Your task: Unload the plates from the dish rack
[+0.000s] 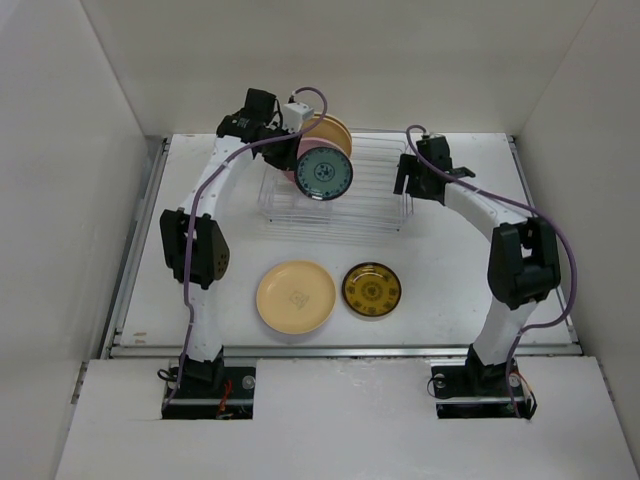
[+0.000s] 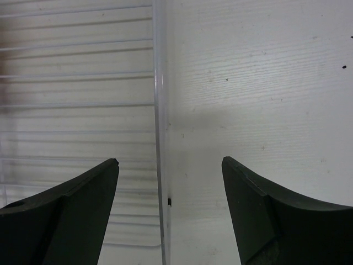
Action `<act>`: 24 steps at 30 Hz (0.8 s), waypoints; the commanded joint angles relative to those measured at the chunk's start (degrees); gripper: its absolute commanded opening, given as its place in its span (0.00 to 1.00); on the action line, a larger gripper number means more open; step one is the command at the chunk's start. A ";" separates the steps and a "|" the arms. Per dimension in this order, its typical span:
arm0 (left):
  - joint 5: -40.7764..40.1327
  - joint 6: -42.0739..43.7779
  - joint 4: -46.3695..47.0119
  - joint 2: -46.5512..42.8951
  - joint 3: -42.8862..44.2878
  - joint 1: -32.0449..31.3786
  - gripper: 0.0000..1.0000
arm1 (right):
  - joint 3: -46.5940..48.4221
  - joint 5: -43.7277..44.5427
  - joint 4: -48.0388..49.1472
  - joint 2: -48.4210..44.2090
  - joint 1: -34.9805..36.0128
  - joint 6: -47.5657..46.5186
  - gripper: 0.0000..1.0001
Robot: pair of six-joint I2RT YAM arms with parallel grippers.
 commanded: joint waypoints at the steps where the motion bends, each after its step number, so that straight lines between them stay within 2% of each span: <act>1: 3.06 -2.54 0.60 -4.57 2.87 -0.67 0.00 | -0.52 -0.53 1.82 -3.45 -0.31 -0.66 0.81; 4: -0.36 -3.42 2.63 -4.57 2.26 -0.67 0.00 | -1.05 -0.53 2.34 -3.45 -0.31 -0.66 0.81; 8: 1.12 -3.52 2.11 -4.57 2.26 -0.67 0.00 | -1.58 -1.59 2.34 -4.59 -0.31 -0.66 0.81; 11: 1.65 -2.64 0.88 -4.04 1.73 -1.28 0.00 | -2.63 -6.14 4.44 -7.30 -0.31 -2.49 0.78; 16: 1.65 -3.25 1.40 -4.04 1.11 -1.28 0.00 | -5.80 -13.53 11.83 -14.78 2.06 -6.90 0.78; 22: 0.52 -3.25 2.02 -3.51 1.11 -1.28 0.00 | -4.66 -17.93 13.59 -14.53 4.34 -8.13 0.78; 23: 0.51 -3.25 2.02 -3.51 1.11 -1.28 0.00 | -4.05 -19.33 14.46 -14.00 4.35 -8.74 0.78; 24: 0.51 -2.73 2.02 -3.51 1.11 -1.28 0.00 | -3.08 -24.47 14.99 -13.21 4.35 -8.74 0.79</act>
